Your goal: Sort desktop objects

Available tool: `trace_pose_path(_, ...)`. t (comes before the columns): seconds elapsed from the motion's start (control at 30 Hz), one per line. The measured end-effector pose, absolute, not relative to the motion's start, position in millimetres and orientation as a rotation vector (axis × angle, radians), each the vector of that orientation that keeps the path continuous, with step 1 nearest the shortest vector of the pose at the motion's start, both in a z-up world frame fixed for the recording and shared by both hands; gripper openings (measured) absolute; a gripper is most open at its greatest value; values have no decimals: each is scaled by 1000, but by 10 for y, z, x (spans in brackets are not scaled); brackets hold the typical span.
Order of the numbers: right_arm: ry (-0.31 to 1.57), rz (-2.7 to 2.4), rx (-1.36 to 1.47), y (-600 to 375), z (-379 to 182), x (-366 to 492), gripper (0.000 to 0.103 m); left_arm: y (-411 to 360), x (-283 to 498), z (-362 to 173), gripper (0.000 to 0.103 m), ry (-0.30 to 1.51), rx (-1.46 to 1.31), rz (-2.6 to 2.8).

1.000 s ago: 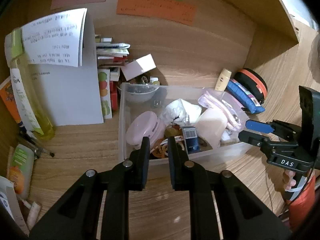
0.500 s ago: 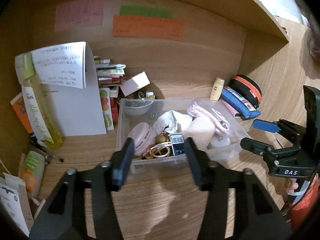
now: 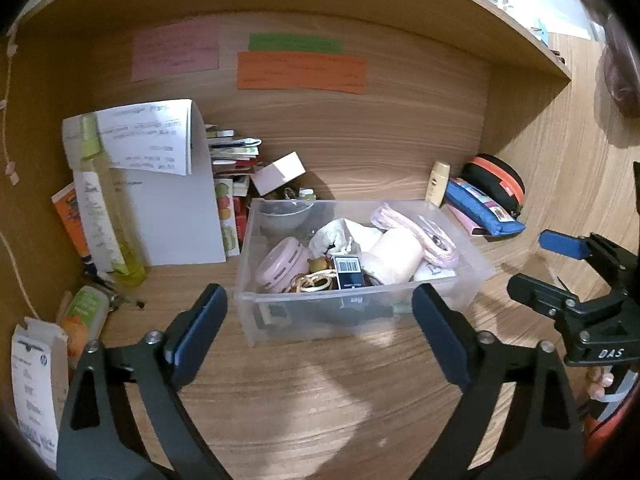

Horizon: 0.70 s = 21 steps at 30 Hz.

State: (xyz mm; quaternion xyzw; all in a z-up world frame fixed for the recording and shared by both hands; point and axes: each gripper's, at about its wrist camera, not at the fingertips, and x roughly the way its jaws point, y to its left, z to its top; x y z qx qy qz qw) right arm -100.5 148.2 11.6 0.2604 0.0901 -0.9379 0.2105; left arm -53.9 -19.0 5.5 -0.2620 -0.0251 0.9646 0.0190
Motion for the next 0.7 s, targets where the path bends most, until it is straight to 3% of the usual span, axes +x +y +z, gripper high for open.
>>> trace_pose_path(0.1,237,-2634,686,1508,128,-922,103,-158,-483,38,99,-55,-808,3013)
trace_pose_path(0.7,152,-2684,737,1578,-29,-751,103,-143,-404,-134,100,-87,-821,3052)
